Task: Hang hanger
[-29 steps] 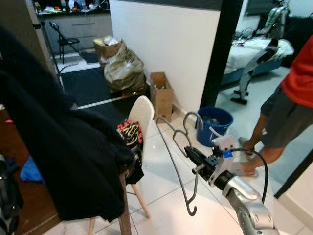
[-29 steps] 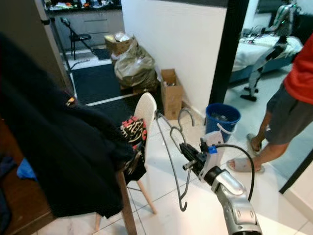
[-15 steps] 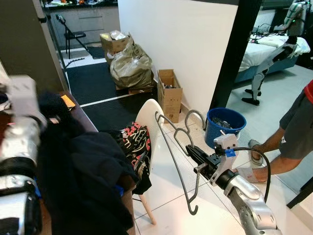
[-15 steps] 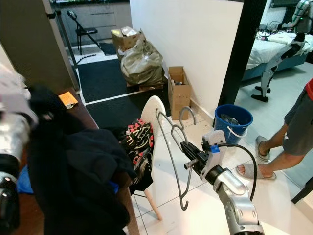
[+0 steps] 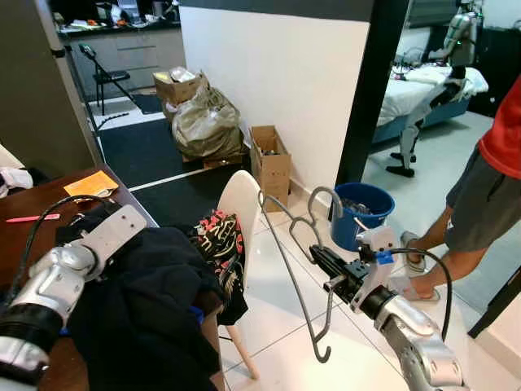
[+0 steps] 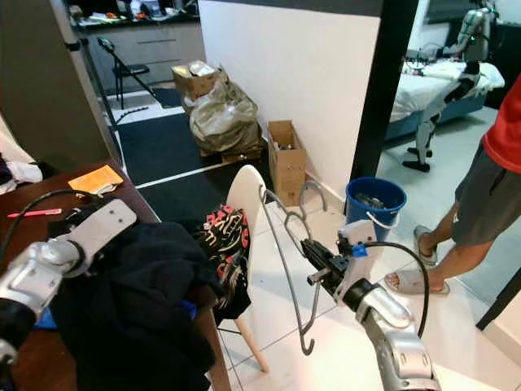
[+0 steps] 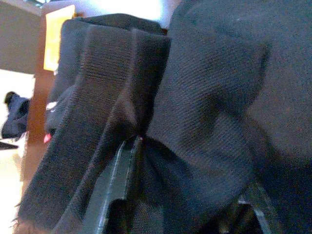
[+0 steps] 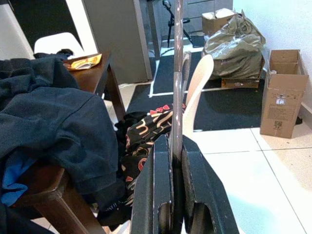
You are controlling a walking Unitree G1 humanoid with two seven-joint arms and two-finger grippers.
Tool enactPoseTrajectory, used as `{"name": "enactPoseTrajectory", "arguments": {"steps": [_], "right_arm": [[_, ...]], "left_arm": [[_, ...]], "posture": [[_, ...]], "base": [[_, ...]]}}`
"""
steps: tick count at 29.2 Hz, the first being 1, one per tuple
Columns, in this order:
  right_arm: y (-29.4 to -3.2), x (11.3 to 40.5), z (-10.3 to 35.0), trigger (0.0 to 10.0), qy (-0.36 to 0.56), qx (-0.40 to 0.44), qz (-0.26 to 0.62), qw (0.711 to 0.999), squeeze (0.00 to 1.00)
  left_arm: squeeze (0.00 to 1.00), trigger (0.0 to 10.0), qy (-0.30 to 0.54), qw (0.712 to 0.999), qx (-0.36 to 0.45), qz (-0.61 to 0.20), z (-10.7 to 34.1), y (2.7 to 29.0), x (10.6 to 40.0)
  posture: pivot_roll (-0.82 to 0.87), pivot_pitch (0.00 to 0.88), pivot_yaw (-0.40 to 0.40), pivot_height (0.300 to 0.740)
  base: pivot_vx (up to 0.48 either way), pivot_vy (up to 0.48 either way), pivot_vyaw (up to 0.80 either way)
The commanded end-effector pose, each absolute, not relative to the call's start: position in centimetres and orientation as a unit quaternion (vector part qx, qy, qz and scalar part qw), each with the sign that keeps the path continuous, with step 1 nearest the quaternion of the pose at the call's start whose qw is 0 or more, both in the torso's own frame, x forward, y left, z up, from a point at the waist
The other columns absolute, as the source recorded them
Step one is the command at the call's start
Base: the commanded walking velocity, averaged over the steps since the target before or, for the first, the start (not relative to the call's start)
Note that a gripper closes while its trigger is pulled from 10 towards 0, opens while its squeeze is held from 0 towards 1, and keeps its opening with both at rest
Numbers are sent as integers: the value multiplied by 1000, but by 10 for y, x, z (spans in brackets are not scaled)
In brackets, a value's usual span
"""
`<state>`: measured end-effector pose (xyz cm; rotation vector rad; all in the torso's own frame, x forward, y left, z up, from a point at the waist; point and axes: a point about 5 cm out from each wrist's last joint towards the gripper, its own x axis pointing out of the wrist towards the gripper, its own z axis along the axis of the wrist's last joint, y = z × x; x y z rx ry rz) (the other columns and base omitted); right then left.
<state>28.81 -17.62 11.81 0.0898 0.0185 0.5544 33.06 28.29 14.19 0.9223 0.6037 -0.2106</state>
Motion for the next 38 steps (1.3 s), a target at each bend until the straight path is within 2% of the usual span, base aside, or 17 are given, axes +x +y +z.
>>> {"name": "enactPoseTrajectory", "arguments": {"steps": [1, 3, 5, 7, 8, 9, 11, 13, 16, 17, 18, 23, 25, 27, 31, 32, 38], "right_arm": [[-176, 288, 120, 10000, 8, 48, 276, 960, 0], [-176, 288, 120, 10000, 8, 50, 276, 960, 0], [-176, 288, 120, 10000, 8, 51, 276, 960, 0], [-176, 288, 120, 10000, 8, 52, 274, 960, 0], [-176, 288, 120, 10000, 8, 52, 274, 960, 0], [-176, 288, 121, 10000, 7, 52, 273, 960, 0], [-176, 288, 121, 10000, 7, 52, 273, 960, 0], [-175, 288, 121, 10000, 7, 54, 274, 960, 0], [-175, 288, 121, 10000, 7, 54, 274, 960, 0], [-175, 288, 121, 10000, 7, 57, 274, 960, 0], [-175, 288, 121, 10000, 8, 59, 275, 960, 0], [-175, 288, 122, 10000, 4, 55, 279, 959, 0], [-175, 288, 122, 10000, 4, 55, 279, 959, 0], [-175, 287, 124, 10000, -3, 53, 285, 957, 0], [-175, 287, 125, 10000, -4, 54, 286, 957, 0], [-177, 287, 126, 10000, -7, 67, 284, 956, 0], [-178, 288, 126, 10000, -11, 88, 282, 955, 0]], "left_arm": [[1000, 10000, 332, 810, 465, -129, 144, 292, 318], [1000, 10000, 349, 792, 480, -143, 149, 296, 311], [1000, 10000, 338, 796, 487, -125, 166, 303, 311], [1000, 10000, 277, 828, 481, -79, 210, 311, 317], [1000, 10000, 277, 828, 481, -79, 210, 311, 317], [1000, 10000, 221, 855, 464, -71, 240, 311, 319], [1000, 10000, 221, 855, 464, -71, 240, 311, 319], [1000, 10000, 129, 888, 437, -65, 289, 309, 316], [1000, 10000, 129, 888, 437, -65, 289, 309, 316], [1000, 10000, 83, 899, 427, -62, 311, 308, 312], [0, 10000, 22, 917, 392, -76, 328, 301, 308], [0, 10000, -87, 949, 296, -71, 326, 283, 311], [0, 10000, -87, 949, 296, -71, 326, 283, 311], [0, 10000, -109, 971, 215, 9, 290, 266, 320], [0, 10000, -106, 974, 195, 35, 278, 260, 321], [0, 10000, -114, 981, 135, 83, 243, 236, 314], [0, 10000, -117, 981, 92, 123, 224, 217, 308]], "posture": [[-84, 0, 29, 740], [-84, 0, 29, 740], [-81, 0, 29, 740], [-80, 0, 29, 740], [-80, 0, 29, 740], [-80, 0, 27, 740], [-80, 0, 27, 740], [-75, 0, 26, 740], [-75, 0, 26, 740], [-72, 0, 25, 740], [-64, 0, 24, 740], [-63, 0, 23, 740], [-63, 0, 23, 740], [-59, 0, 18, 740], [-59, 0, 18, 740], [-46, 0, 15, 740], [-49, 0, 21, 740]], "base": [[0, 0, 0], [0, 0, 0], [0, 0, 0], [0, 0, 0], [0, 0, 0], [0, 0, 0], [0, 0, 0], [0, 0, 0], [0, 0, 0], [0, 0, 0], [0, 0, 0], [0, 0, 320], [0, 0, 800], [0, 0, 800], [0, 0, 800], [0, 0, 800], [0, 0, 800]]}}
